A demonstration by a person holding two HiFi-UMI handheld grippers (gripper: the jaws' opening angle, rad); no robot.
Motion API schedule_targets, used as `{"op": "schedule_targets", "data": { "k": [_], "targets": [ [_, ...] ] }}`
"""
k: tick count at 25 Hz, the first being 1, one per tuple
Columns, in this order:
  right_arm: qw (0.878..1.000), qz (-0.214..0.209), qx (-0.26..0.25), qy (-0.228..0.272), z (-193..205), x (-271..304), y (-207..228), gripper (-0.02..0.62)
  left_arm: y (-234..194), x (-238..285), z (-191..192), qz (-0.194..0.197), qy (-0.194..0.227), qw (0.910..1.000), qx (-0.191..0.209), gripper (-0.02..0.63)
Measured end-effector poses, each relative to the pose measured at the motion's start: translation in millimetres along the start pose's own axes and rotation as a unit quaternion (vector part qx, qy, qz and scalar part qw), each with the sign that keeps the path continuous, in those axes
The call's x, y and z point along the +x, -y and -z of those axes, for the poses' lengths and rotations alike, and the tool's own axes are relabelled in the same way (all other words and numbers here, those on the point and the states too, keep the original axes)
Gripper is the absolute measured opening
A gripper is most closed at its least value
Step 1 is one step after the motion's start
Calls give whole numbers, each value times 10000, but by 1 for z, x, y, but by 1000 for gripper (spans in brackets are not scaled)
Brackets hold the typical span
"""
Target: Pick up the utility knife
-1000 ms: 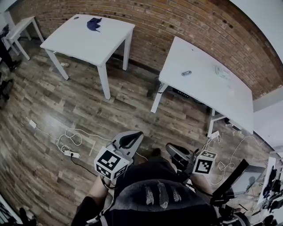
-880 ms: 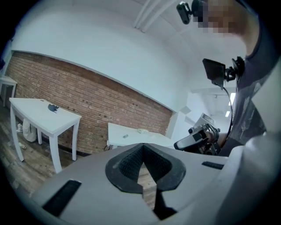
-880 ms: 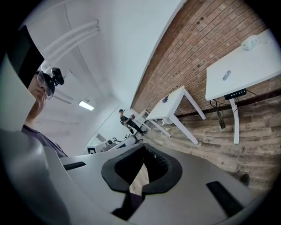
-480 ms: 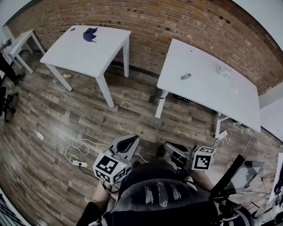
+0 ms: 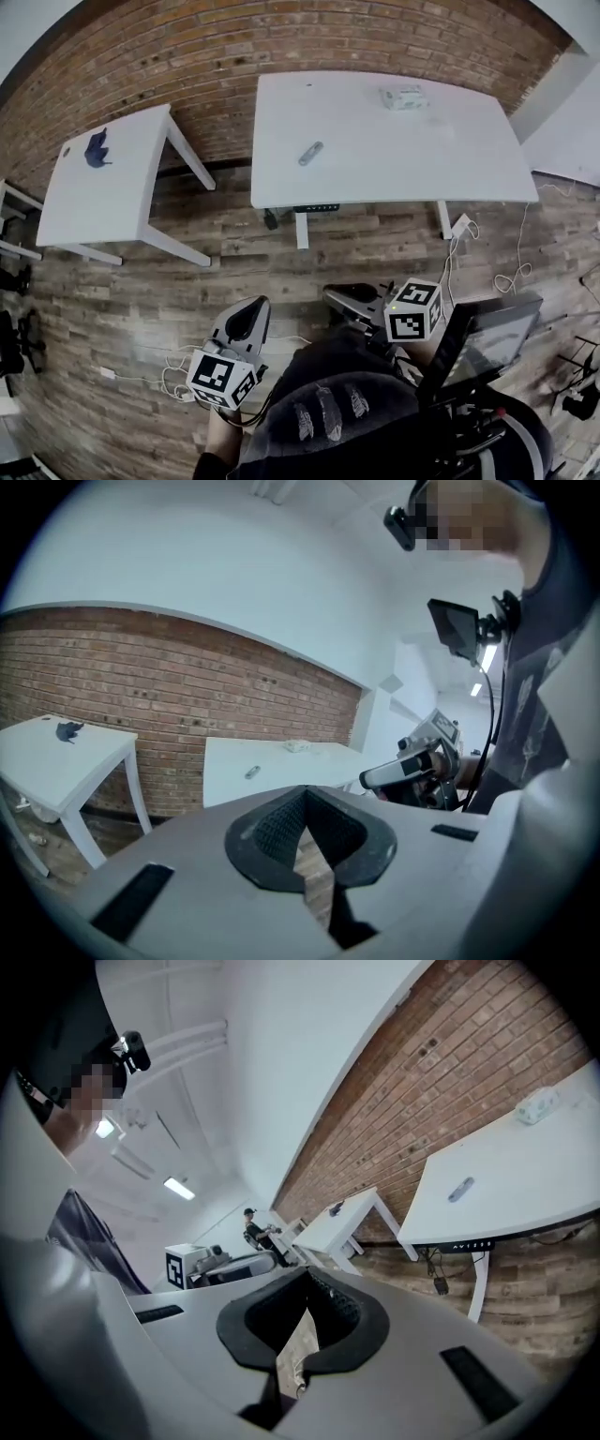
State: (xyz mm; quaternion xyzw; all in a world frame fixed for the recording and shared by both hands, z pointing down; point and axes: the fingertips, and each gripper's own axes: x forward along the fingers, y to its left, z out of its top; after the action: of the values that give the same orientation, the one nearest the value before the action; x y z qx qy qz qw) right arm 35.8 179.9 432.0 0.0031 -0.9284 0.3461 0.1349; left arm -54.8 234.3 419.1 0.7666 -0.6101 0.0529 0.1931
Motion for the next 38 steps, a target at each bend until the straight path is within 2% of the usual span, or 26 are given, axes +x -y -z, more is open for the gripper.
{"op": "schedule_targets", "data": {
  "k": [8, 16, 20, 23, 29, 38],
  "targets": [
    [9984, 97, 399, 376, -38, -40, 72, 0, 18, 84, -28, 168, -383, 9989, 229, -3],
    [9964, 112, 707, 462, -61, -72, 127, 0, 34, 150, -48, 204, -728, 9959, 506, -3],
    [9949, 192, 697, 705, -74, -80, 151, 0, 40, 174, -64, 261, -760, 9931, 854, -3],
    [9953, 318, 565, 721, -84, -90, 163, 0, 43, 188, -68, 301, -744, 9924, 930, -3],
    [9938, 663, 423, 780, -102, -89, 181, 0, 22, 205, -73, 444, -687, 9925, 907, -3],
    [9865, 1189, 577, 969, -123, -54, 195, 0, -27, 232, -91, 992, -514, 9888, 987, -3]
  ]
}}
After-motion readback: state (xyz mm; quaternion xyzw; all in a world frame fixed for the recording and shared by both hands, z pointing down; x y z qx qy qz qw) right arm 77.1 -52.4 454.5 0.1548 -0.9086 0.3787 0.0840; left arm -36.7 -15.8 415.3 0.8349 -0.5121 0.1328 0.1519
